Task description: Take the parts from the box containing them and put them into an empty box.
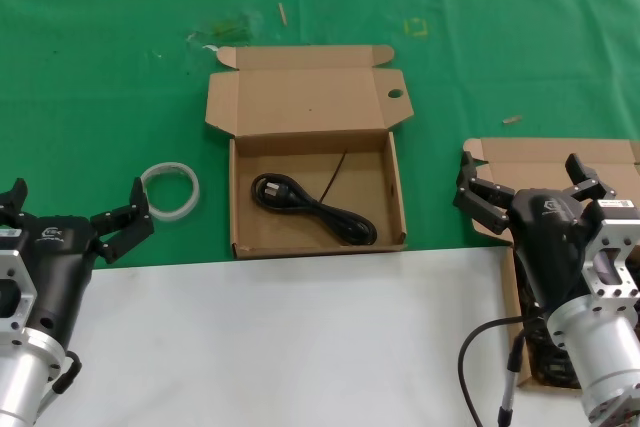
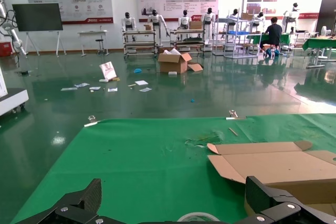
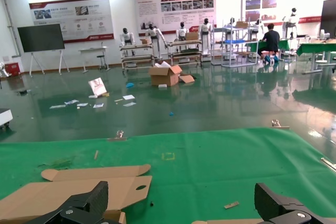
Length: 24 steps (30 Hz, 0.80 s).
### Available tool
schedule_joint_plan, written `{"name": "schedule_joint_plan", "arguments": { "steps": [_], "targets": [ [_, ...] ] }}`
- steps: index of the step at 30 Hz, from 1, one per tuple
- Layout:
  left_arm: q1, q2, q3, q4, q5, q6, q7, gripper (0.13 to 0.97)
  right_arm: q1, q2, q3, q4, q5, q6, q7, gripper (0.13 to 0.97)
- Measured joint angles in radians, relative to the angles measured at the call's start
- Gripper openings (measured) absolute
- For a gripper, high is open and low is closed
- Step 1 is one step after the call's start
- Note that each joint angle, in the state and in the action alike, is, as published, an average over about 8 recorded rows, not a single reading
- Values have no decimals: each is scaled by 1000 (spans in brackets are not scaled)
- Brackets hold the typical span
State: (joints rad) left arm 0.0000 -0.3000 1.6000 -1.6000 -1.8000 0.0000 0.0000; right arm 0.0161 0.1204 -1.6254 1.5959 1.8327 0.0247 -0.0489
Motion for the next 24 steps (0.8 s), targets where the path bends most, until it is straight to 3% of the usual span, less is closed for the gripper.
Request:
{"name": "schedule_joint_plan", "arguments": {
  "steps": [24],
  "targets": [
    [0,0,0,0,0,0,0,966,0,0,0,0,-1,0,1,966]
  ]
}}
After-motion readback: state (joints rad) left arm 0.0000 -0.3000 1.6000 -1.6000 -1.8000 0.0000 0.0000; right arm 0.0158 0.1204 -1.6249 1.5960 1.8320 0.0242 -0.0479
